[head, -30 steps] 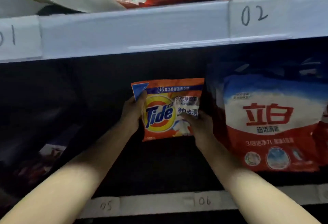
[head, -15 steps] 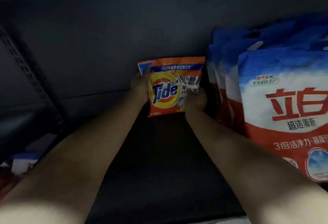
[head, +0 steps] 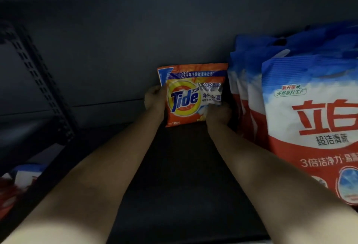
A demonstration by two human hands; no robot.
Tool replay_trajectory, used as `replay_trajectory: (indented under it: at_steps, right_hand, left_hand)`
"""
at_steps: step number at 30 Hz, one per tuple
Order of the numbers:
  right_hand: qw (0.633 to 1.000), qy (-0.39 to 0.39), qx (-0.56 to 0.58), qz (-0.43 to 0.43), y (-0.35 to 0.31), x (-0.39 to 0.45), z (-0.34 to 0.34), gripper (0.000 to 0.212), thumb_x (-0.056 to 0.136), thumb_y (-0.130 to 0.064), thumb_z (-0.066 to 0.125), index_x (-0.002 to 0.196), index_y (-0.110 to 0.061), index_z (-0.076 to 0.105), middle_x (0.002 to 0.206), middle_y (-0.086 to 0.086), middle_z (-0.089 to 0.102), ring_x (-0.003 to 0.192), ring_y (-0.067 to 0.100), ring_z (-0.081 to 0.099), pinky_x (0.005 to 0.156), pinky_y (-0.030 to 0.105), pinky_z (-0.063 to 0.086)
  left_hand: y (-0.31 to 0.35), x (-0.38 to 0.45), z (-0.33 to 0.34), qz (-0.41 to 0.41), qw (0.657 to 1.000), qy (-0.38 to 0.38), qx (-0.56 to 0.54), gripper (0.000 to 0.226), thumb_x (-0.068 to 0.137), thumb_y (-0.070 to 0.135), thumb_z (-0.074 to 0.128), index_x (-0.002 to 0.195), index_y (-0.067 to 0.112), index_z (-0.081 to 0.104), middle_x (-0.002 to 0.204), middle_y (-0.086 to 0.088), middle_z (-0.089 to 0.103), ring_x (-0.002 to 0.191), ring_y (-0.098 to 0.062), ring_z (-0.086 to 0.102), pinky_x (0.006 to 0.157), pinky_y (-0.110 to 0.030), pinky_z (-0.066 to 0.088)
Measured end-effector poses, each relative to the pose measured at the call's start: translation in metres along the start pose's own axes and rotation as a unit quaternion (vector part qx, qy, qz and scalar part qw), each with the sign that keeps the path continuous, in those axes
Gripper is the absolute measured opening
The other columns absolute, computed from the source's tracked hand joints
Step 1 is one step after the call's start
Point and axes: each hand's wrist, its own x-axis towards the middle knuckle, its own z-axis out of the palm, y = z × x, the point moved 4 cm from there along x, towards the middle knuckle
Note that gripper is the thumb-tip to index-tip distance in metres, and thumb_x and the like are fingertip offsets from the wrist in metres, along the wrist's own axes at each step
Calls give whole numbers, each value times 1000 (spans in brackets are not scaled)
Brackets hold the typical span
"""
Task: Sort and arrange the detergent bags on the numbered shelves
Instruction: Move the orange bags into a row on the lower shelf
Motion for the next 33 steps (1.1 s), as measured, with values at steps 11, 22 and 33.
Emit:
replay_trajectory:
  at_steps: [11, 22, 33]
  right_hand:
    - [849, -222, -425, -222, -2, -128, -61, 47, 96, -19, 46, 140, -8, 36, 144, 13, 38, 133, 27, 35, 110, 30, 25]
    - [804, -234, -487, -248, -107, -223, -269, 39, 91, -26, 55, 123, -4, 50, 125, 15, 52, 119, 30, 47, 97, 34, 37]
    - [822, -101, -465, -313, -268, -201, -433, 38, 91, -20, 56, 128, -11, 55, 131, 4, 56, 121, 18, 51, 95, 20, 34]
  left_hand:
    - [-25, -137, -44, 219, 746, -170, 606, 39, 98, 32, 44, 132, 16, 48, 133, -8, 50, 119, -23, 47, 97, -35, 43]
    - [110, -329, -28, 457, 630, -218, 588, 36, 96, 35, 42, 126, 17, 52, 125, -4, 55, 115, -24, 48, 92, -37, 40]
    - [287, -395, 65, 588, 679, -196, 393, 35, 96, 35, 46, 124, 17, 56, 124, -4, 58, 116, -24, 49, 95, -37, 39]
